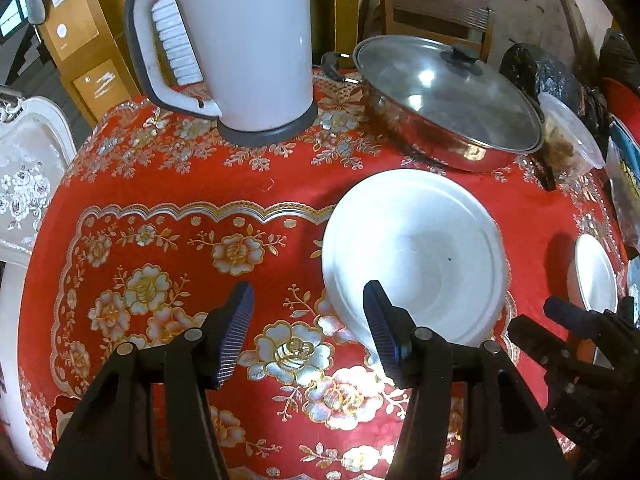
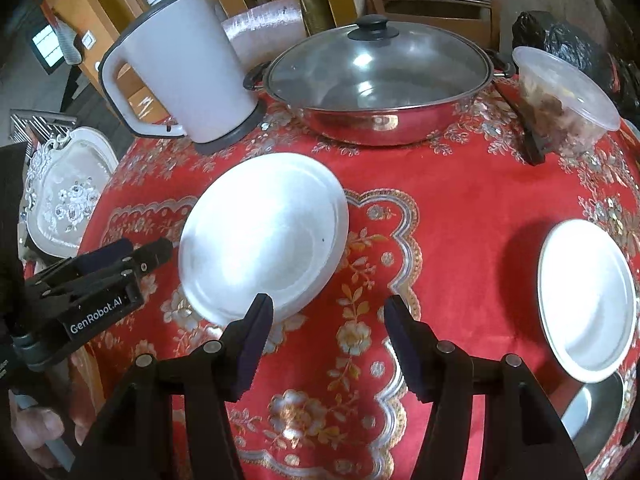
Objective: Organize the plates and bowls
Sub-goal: 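Move both grippers to the white plate and grip its rim, then lift the white plate with both grippers and carry it over the bowl stack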
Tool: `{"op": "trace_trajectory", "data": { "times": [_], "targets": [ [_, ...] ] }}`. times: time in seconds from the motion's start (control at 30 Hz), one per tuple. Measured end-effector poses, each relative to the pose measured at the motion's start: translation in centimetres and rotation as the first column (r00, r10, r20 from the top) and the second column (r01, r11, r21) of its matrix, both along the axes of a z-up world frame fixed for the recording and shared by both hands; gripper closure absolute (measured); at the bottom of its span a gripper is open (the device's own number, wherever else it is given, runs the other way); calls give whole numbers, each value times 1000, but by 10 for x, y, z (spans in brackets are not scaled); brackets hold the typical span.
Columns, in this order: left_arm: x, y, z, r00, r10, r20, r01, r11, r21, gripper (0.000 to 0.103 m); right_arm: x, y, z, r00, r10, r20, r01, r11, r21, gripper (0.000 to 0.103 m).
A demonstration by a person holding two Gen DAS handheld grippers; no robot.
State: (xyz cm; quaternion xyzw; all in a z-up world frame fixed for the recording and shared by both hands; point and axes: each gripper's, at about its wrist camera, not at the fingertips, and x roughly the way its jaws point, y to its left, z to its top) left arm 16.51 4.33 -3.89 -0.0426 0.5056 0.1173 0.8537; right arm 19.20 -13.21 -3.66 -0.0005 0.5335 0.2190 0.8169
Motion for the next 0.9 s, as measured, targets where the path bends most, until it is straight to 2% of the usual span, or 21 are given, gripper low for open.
{"op": "trace_trajectory", "data": {
  "times": [0.33,0.5,0.9],
  "targets": [
    [17,12,-15,999,27,-18,-28,999,-31,47,16,1,-18,1000,-8,-4,8,1000,14,43],
    [26,11,-24,999,22,-44,-24,999,-44,47,21,1,-25,1000,-9,-20,10,999,51,43],
    [48,9,-46,994,22,-106,-31,996,-81,47,38,9,-41,1000,-8,-23,9,997,71,43]
  ]
}}
